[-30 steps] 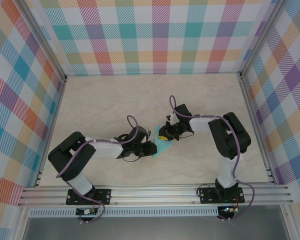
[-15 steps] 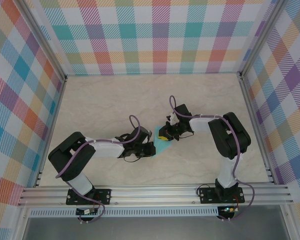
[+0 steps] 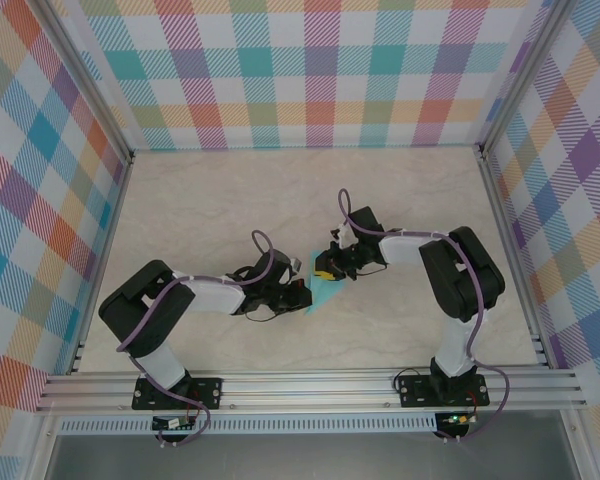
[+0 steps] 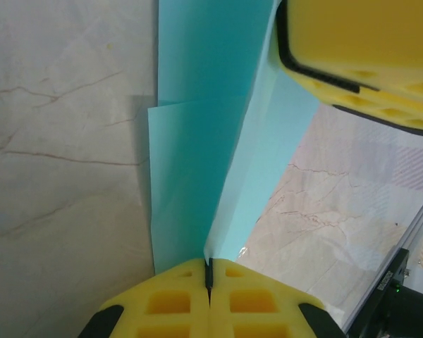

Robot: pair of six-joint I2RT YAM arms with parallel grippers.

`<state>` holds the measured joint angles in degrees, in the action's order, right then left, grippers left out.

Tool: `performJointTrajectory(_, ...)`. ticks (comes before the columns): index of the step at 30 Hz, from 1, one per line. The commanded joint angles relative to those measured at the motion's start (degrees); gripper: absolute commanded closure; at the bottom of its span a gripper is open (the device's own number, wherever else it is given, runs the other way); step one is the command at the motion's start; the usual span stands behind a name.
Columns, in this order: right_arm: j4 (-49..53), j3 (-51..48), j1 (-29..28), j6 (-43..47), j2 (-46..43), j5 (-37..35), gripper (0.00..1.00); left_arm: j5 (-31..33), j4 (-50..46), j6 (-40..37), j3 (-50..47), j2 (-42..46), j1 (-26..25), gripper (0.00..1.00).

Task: Fold a paper plane with a square sheet of paper (pick it up from the middle)
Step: Fourth fold the wing at the center of the table.

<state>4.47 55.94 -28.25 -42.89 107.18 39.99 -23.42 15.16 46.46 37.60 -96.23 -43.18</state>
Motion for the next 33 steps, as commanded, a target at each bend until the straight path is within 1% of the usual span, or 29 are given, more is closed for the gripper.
performJointTrajectory(1, -1.5, -0.7, -0.8, -0.8, -0.6, 0.9, 0.85, -2.0, 3.6, 2.3, -1.0, -1.1, 0.5, 0.96)
performJointTrajectory(8, 0.1, 0.7, -0.8, -1.3, 1.4, -3.1, 0.85, -2.3, 4.1, 3.4, -2.0, -0.7, 1.1, 0.96)
performJointTrajectory(12, 0.0, 1.1, -0.6, -1.6, 2.9, -4.2, 0.86, -0.8, 1.5, 2.2, -1.9, 0.2, 1.2, 0.89)
performJointTrajectory(15, -0.3, 1.2, -0.6, -1.8, 3.7, -4.3, 0.86, 0.4, -0.6, 1.1, -1.9, 1.3, 1.2, 0.81)
performJointTrajectory(18, -0.3, 1.4, -0.6, -1.7, 4.1, -4.2, 0.86, 1.1, -3.0, -0.3, -1.3, 2.2, 0.8, 0.78)
performJointTrajectory(23, -0.2, 1.4, -0.6, -1.8, 4.4, -4.0, 0.86, 3.1, -8.7, -2.9, 0.8, 2.5, -0.5, 0.77)
performJointTrajectory(29, 0.2, 1.5, -0.6, -1.4, 4.5, -3.9, 0.86, 3.8, -9.6, -3.6, 1.8, 2.1, -1.8, 0.77)
performJointTrajectory(33, 0.3, 1.4, -0.6, -1.3, 4.6, -3.9, 0.86, 5.7, -12.6, -4.2, 3.2, 1.6, -2.2, 0.82)
